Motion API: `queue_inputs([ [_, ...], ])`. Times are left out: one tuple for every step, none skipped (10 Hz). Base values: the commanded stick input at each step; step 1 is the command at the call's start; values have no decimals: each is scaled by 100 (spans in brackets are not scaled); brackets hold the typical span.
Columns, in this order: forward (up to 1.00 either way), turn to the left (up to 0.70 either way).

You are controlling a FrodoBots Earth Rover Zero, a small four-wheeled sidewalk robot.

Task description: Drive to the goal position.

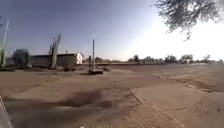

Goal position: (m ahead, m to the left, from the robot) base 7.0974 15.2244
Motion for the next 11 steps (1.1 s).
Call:
queue_inputs([
  [0, 45],
  [0, 45],
  [0, 45],
  [0, 45],
  [0, 45],
  [0, 45],
  [0, 45],
  [0, 45],
  [0, 45],
  [0, 45],
  [0, 45],
])
